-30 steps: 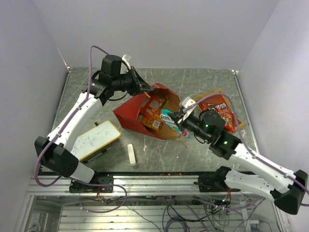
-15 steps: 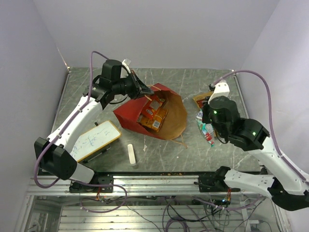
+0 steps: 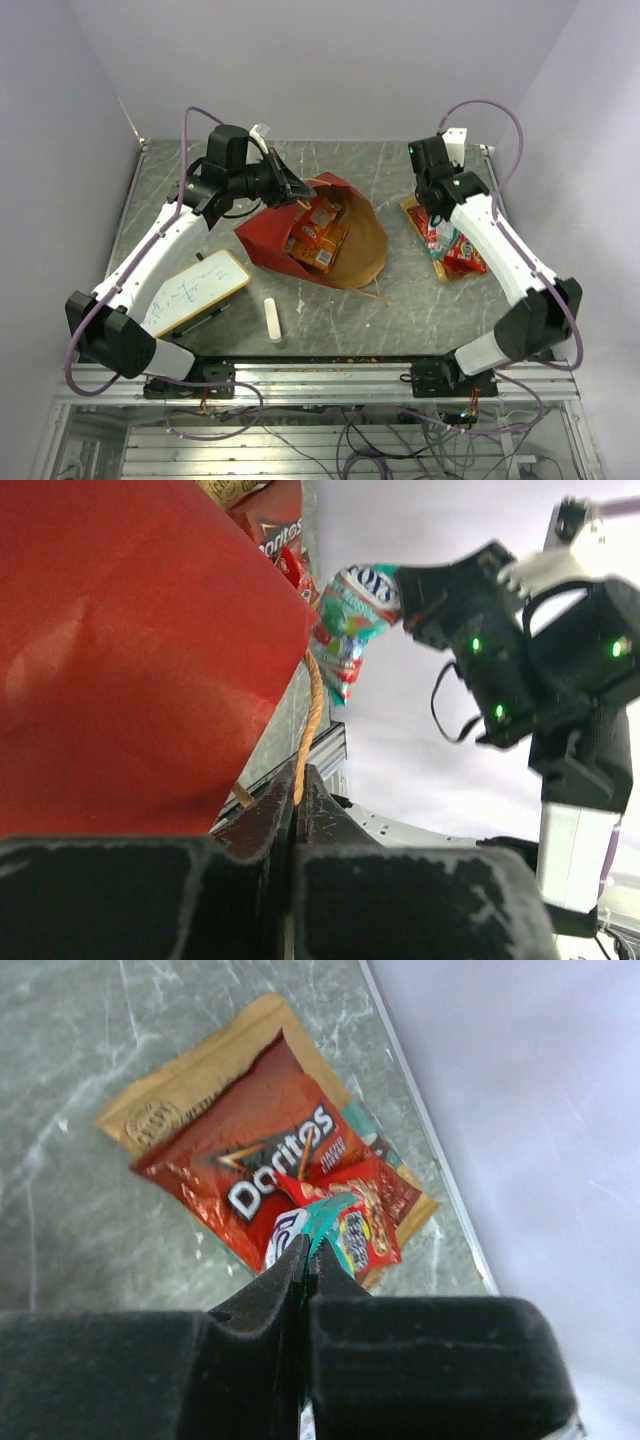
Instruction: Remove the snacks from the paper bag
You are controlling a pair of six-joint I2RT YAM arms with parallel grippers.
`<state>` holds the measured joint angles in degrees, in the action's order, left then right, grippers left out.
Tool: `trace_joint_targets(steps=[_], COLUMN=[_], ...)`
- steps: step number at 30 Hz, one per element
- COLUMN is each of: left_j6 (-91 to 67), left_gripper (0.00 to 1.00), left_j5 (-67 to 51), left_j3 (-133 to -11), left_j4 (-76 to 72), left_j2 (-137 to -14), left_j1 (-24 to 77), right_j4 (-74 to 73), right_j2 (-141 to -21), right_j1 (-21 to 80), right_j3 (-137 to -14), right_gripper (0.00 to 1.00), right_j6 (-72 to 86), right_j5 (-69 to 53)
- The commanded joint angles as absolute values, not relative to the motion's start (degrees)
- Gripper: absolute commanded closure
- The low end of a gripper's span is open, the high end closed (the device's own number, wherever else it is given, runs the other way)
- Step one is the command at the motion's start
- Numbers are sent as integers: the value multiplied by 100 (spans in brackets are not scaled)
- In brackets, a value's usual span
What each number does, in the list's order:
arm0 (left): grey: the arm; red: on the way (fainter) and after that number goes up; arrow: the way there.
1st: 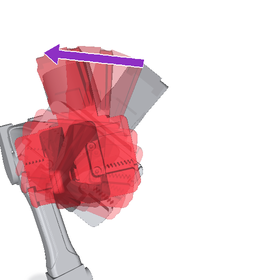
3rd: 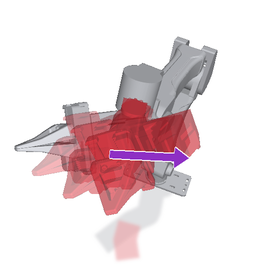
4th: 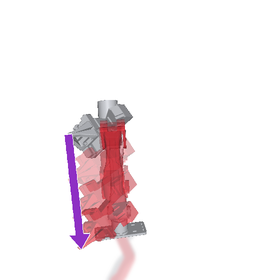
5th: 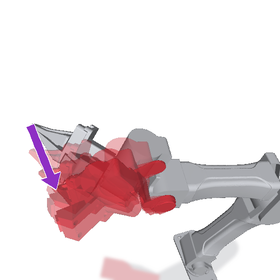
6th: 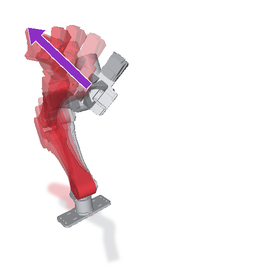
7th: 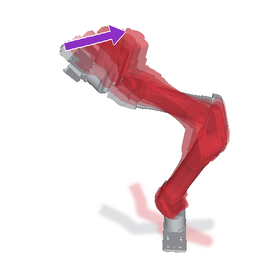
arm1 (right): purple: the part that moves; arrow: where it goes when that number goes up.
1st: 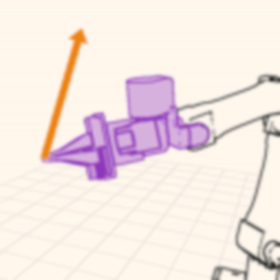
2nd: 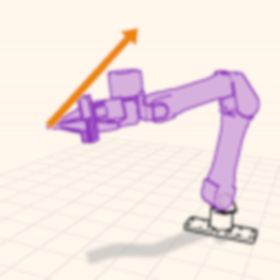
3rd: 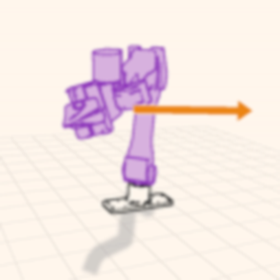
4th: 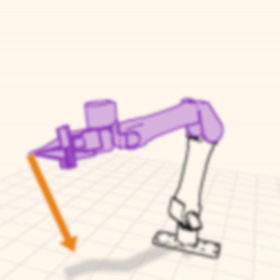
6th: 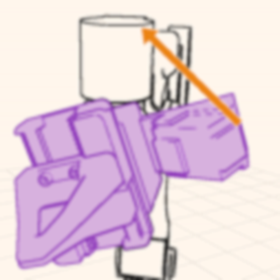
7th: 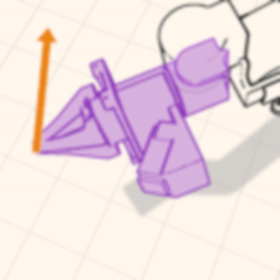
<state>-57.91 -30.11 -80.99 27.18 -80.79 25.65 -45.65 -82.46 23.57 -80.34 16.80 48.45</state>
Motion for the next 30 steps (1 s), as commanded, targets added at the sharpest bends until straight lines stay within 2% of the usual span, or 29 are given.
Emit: trace_joint_targets(steps=[1, 5, 9, 13, 21, 30], left_j6=[-5730, -5550, -5208, -5106, -4894, -4590], left_gripper=[93, 93, 93, 93, 93, 93], left_j5=[-3121, -3186, -3076, -3132, -3272, -2956], left_j3=[-8235, -8554, -8970, -9076, -9387, -9732], left_j4=[2779, 3171, 3592, 3616, 3789, 4099], left_j2=[-7896, -8107, -8354, -8530, -8938, -9220], left_j1=[2522, 2522, 2514, 2488, 2444, 2435], right_j4=[-4330, -4440, -3899, -3611, -4464, -4453], right_j2=[-8911, -9516, -9563, -9691, -10568, -10731], right_j1=[1821, 1364, 1002, 730, 256, -28], right_j3=[-8944, -9488, -9350, -9159, -9621, -9332], right_gripper=[100, 100, 100, 100, 100, 100], right_j6=[2457, 3524, 4567, 5184, 5926, 6266], right_j5=[4352, 3610, 3241, 3448, 3569, 3872])
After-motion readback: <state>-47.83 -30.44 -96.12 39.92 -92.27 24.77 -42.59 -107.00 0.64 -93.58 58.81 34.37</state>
